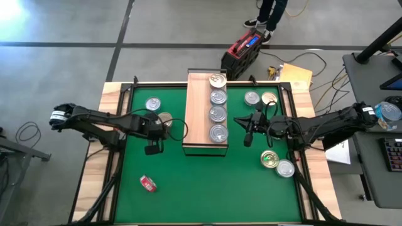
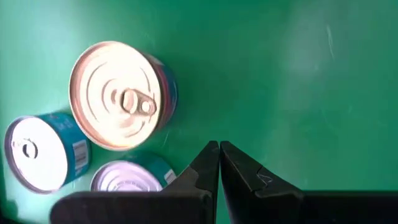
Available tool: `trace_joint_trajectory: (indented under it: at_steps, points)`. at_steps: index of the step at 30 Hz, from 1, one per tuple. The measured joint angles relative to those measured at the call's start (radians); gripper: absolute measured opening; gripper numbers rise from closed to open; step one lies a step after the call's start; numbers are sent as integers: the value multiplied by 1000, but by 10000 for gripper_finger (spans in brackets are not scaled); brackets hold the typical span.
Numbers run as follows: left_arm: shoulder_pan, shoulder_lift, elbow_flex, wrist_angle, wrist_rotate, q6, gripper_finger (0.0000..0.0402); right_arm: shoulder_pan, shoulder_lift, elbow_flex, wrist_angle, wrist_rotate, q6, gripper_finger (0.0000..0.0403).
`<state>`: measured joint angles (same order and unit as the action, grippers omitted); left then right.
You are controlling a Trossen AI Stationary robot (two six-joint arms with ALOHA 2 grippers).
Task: Stack canned seafood by type on shelf
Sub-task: Stack the top left dark blue tuna can on top of the dark blue tuna can on the shelf
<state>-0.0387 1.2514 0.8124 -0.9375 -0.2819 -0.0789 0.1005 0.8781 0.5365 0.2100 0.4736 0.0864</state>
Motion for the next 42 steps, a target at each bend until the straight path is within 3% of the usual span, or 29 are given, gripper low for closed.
trace_joint_trajectory:
  at_steps: [9, 17, 22, 42]
  points:
    - [0, -5, -1, 36, -110, 33, 0, 0, 1, 0, 0, 0, 1, 9]
    - [27, -7, -46, 261, -145, 202, 0, 0, 2, 0, -1, 0, 3, 9]
    - [61, -7, -105, 339, -234, 163, 0, 0, 2, 0, -1, 0, 8, 9]
    - [67, -7, -210, 464, -296, 102, 0, 0, 2, 0, 0, 0, 9, 9]
